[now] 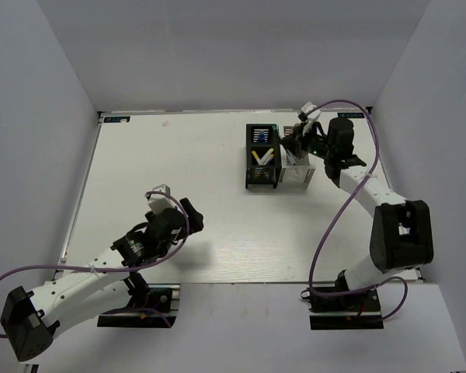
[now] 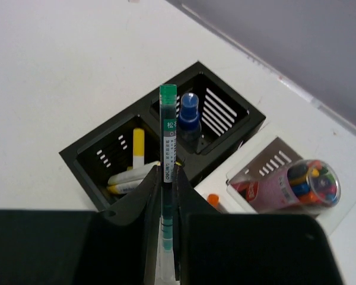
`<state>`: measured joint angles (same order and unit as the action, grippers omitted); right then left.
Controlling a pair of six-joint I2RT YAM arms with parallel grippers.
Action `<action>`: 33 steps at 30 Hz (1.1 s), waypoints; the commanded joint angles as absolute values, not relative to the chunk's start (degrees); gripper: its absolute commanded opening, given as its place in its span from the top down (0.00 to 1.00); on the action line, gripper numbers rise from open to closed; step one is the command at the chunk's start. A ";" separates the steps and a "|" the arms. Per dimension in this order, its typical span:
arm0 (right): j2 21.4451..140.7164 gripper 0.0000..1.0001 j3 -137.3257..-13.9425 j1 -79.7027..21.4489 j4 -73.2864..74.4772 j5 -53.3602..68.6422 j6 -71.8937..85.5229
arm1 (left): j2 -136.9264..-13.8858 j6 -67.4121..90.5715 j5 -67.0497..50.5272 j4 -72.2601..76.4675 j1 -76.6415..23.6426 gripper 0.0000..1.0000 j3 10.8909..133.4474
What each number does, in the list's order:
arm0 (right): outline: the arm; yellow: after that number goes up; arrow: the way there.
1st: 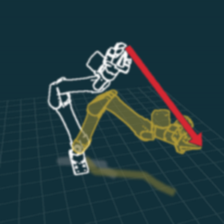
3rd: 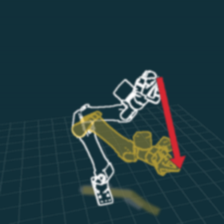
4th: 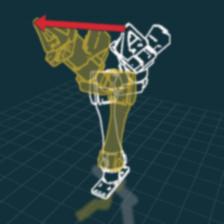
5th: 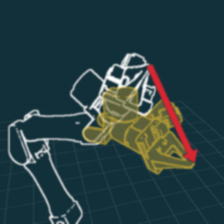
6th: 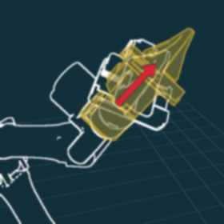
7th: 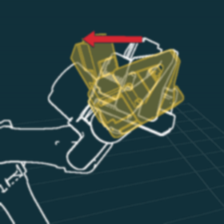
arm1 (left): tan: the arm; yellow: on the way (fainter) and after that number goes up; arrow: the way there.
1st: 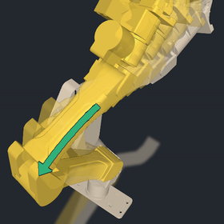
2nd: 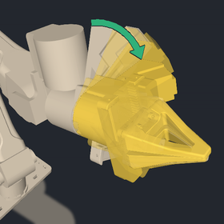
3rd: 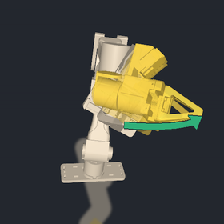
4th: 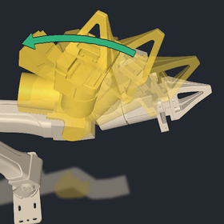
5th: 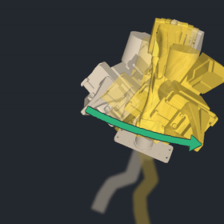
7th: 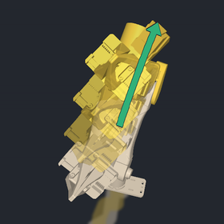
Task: Sort the stationery into containers
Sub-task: Place the pen in the storage box, then reset both arms
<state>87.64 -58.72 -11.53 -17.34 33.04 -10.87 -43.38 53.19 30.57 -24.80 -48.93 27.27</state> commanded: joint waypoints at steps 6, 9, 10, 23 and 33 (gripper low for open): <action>93.43 1.00 -61.35 -6.95 -32.69 42.01 -5.44 | -43.77 52.56 30.15 -25.22 -48.87 0.01 30.67; 94.92 1.00 -61.17 -5.37 -31.82 44.99 -7.46 | -43.77 52.56 30.15 -25.22 -48.87 0.01 30.67; 95.36 1.00 -61.17 -5.10 -31.38 45.52 -8.08 | -43.77 52.56 30.15 -25.22 -48.87 0.01 30.15; 90.98 0.12 -62.49 -0.79 -23.30 49.14 -10.02 | -48.25 46.68 23.03 -14.95 -48.87 0.01 30.15; 78.42 0.10 -67.06 -0.88 13.79 37.28 -9.94 | -50.79 38.06 17.93 -7.30 -48.87 0.01 32.43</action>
<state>82.02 -66.02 -0.82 -0.34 42.46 -10.74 -50.19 41.98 19.64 -11.46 -48.93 29.47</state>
